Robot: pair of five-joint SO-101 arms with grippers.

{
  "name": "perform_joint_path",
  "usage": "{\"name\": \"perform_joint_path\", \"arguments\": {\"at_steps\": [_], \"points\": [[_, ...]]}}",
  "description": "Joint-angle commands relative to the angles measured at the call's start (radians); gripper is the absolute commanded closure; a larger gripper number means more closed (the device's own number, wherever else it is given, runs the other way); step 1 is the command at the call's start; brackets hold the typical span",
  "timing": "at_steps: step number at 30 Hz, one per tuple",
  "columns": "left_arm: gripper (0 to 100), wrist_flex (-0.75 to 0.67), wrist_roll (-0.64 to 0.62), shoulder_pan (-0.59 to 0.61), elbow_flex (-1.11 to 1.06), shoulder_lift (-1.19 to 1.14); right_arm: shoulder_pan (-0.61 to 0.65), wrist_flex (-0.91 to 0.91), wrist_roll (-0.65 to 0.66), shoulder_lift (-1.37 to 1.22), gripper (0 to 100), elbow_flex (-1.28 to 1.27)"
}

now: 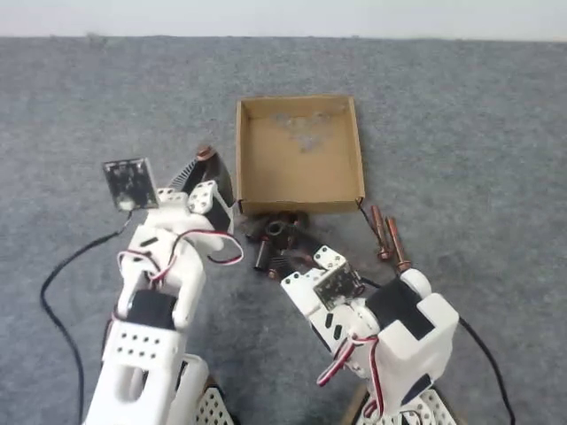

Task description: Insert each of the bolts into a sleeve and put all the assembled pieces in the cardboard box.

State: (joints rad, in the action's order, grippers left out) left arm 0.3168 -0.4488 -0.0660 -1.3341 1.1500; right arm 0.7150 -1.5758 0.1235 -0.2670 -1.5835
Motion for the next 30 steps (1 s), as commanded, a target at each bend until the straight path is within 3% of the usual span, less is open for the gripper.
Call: {"name": "perform_joint_path", "arguments": {"at_steps": [1,8,18,24,30], "points": [[99,-0.038,-0.012,-0.008,-0.053,0.144,0.008,0.054,-0.005,-0.002,99.2,0.08],[99,-0.038,-0.091,-0.041,-0.154,0.273,0.033,0.213,-0.005,-0.002,99.2,0.203],[99,-0.043,-0.091,-0.083,-0.203,0.299,0.033,0.22,-0.006,-0.002,99.2,0.198],[99,-0.219,-0.054,-0.083,-0.303,0.299,0.048,0.22,-0.005,0.007,99.2,0.178],[99,-0.232,-0.029,-0.084,-0.311,0.299,0.053,0.22,-0.003,0.007,99.2,0.176]]}}
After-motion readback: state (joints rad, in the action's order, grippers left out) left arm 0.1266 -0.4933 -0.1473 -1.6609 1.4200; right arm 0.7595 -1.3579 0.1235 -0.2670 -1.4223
